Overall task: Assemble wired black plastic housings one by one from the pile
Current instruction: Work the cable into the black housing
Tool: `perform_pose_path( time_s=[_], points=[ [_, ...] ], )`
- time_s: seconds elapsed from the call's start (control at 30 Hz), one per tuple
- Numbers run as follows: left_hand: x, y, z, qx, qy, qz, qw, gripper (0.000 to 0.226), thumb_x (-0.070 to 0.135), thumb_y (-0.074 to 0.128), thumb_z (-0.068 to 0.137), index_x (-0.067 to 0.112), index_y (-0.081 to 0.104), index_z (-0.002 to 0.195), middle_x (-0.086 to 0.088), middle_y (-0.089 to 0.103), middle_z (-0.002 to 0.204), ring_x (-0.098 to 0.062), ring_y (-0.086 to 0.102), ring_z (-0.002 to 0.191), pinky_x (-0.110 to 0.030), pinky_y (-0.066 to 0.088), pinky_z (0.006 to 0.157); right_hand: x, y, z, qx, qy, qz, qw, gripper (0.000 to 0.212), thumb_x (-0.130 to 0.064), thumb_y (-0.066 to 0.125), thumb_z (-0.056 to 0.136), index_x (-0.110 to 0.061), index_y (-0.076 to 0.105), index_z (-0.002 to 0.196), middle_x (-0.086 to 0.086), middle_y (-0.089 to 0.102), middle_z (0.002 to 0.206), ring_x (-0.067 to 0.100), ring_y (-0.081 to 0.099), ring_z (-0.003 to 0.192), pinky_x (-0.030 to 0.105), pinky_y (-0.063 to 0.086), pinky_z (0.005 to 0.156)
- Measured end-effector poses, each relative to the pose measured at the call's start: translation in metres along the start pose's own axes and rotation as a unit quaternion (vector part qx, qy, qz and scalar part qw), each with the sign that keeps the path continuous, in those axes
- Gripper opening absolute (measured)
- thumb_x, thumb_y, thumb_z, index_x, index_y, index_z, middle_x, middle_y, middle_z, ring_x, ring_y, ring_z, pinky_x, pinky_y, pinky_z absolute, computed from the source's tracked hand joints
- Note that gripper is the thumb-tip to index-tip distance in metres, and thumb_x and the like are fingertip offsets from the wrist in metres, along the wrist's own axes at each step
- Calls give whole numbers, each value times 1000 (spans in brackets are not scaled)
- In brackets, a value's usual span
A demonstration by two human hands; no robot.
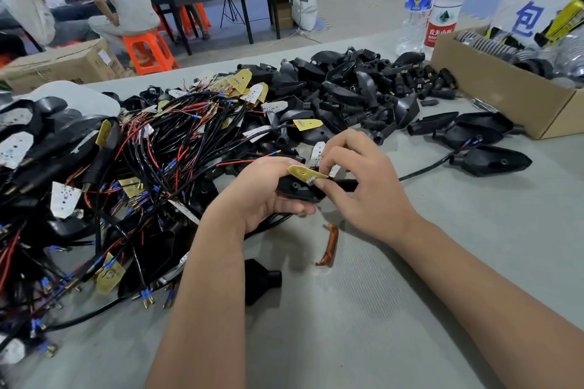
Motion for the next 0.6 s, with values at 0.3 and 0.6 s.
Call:
perform_pose_path(
  time_s=[0.3,0.6],
  points=[
    [0,2,1,-76,2,30,997,47,50,61,96,5,76,96,-23,76,92,-32,76,67,-24,61,57,-10,7,0,-8,-1,-71,997,19,0,72,73,-11,57,76,-3,50,85,19,47,82,37,43,66],
    [-4,-20,-3,-22,30,-29,999,15,-1,57,101,-6,69,109,-16,77,90,-27,78,78,-17,59,65,2,5,-1,-50,40,5,998,10,-28,76,92,-22,72,98,-7,55,107,14,55,97,26,45,83]
  ],
)
Point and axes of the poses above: each hand's wrist, its own z-axis towards the middle knuckle, its own y-axis out of the palm, x = y × z, the point moved 4 cm from there along z, towards the middle knuckle
